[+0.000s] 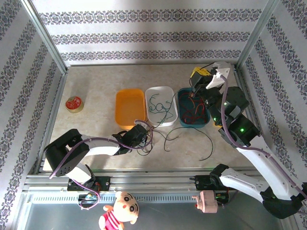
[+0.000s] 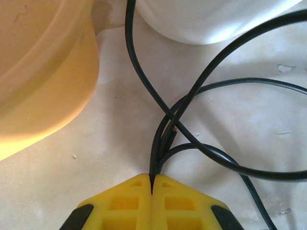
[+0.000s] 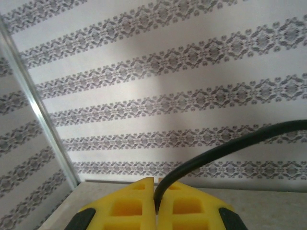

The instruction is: Untangle the cables

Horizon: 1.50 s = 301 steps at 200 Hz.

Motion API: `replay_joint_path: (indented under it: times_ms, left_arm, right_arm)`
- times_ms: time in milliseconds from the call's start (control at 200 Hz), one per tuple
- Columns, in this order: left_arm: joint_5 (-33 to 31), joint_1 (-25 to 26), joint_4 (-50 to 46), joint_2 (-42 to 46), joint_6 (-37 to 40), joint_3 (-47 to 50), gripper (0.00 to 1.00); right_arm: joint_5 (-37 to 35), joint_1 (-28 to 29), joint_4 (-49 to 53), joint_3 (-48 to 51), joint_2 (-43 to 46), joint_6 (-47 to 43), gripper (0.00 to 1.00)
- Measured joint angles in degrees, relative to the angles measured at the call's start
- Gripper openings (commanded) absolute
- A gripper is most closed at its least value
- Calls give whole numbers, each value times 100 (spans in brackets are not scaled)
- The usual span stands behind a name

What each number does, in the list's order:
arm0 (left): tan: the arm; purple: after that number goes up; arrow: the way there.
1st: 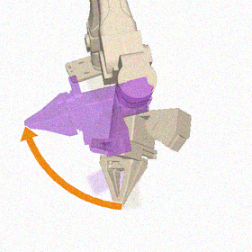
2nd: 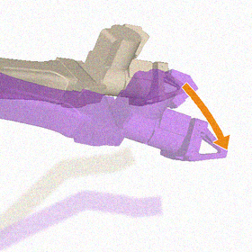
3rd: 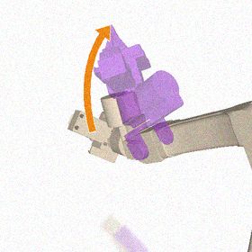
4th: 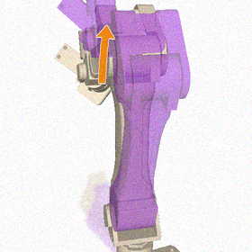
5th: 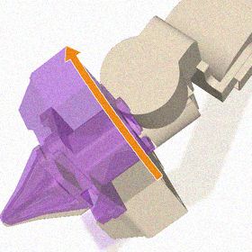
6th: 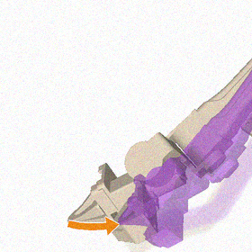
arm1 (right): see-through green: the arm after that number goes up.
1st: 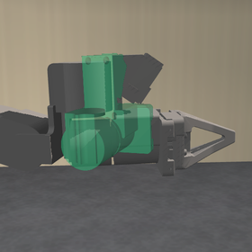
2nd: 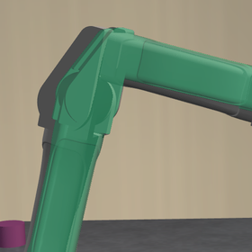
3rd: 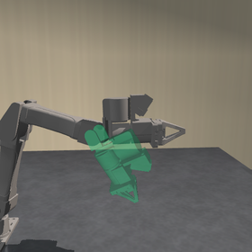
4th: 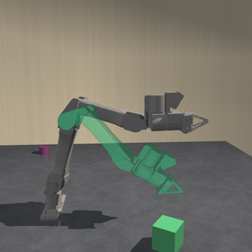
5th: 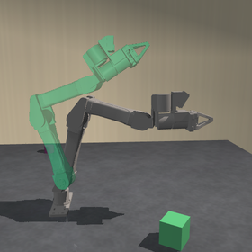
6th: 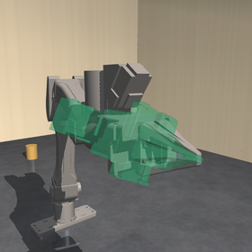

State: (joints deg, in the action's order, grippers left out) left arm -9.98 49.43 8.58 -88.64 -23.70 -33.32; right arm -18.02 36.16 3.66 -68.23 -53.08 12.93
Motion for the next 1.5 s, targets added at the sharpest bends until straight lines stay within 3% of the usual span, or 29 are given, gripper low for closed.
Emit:
replay_joint_path:
  times_ms: [320, 600, 680, 745, 815, 889, 969, 1054, 1289, 1504]
  left_arm:
    - [-448, 2, -216, 66, -208, 24, 0]
    - [-466, 2, -173, 549, -210, 463, 0]
    - [-382, 2, -140, 745, -199, 542, 8]
    - [-356, 2, -79, 927, -184, 568, 22]
    - [-372, 7, 7, 1169, -162, 573, 30]
    - [-505, 9, 33, 1486, -186, 573, 48]
    - [-946, 13, -28, 1926, -304, 568, 65]
    - [-1694, 13, -393, 2433, -658, 479, 73]
    - [-4041, 17, -2719, 3348, -2435, -251, 79]
    - [-4656, 17, -3762, 3545, -3152, -254, 81]
  right_arm:
    - [-31, -273, 28, -734, -363, -688, 0]
    - [1045, -909, 122, -984, -881, -671, 0]
    - [1506, -901, 208, -1051, -1110, -667, 0]
    - [1843, -831, 280, -1176, -1303, -669, 0]
    - [2135, -678, 374, -1381, -1484, -673, 0]
    - [2398, -422, 422, -1622, -1650, -675, 0]
    - [2669, -173, 415, -1832, -1810, -621, 0]
    - [2927, 17, 315, -1956, -2006, -459, 0]
    - [3471, 293, -221, -1996, -3198, 284, 0]
    - [3635, 310, -599, -1982, -4529, 944, 0]
